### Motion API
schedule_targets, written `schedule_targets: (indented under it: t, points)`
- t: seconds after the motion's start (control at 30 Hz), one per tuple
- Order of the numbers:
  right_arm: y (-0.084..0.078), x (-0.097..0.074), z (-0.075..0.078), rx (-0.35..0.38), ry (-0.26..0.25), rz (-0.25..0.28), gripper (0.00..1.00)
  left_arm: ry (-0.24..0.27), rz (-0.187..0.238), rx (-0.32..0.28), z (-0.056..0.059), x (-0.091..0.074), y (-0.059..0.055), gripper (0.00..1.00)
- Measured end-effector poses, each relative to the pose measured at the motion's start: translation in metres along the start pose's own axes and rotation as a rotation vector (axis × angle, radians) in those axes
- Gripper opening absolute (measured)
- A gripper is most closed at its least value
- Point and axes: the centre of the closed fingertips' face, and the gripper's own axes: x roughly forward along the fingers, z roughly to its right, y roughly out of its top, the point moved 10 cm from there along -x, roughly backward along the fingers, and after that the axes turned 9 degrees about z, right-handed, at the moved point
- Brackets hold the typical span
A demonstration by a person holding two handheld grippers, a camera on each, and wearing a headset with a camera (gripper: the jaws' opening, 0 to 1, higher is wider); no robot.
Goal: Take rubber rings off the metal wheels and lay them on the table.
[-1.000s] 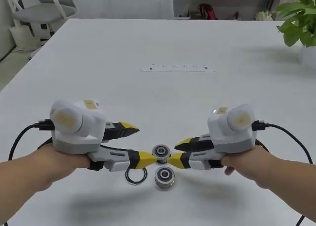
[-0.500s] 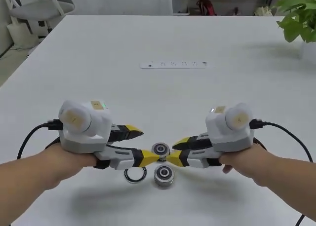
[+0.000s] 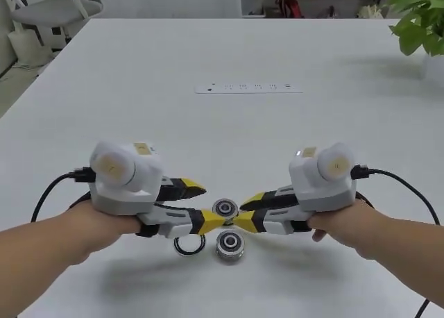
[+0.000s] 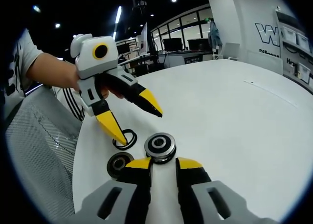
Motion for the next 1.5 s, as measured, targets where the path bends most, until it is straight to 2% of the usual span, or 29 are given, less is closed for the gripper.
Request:
schedule_targets:
  t: [0.77, 1.17, 1.37, 1.5]
  points:
    - [-0.003, 0.001, 0.001, 0.014, 0.017, 0.012, 0.11, -0.033, -0.033, 0.018, 0.003, 0.015, -0.002, 0.28]
    - [-0.004, 0.001, 0.001, 0.011, 0.019, 0.012, 0.11, -0.024, -0.044, 0.019, 0.001, 0.019, -0.003, 0.22]
    - [-0.004, 0.001, 0.001, 0.011, 0.019, 0.015, 0.10, -0.031, -0.053, 0.058, 0.003, 0.021, -0.002, 0.19]
    - [-0.004, 0.001, 0.002, 0.010, 0.021, 0.015, 0.10, -0.011, -0.049, 0.041, 0.000, 0.022, -0.002, 0.14]
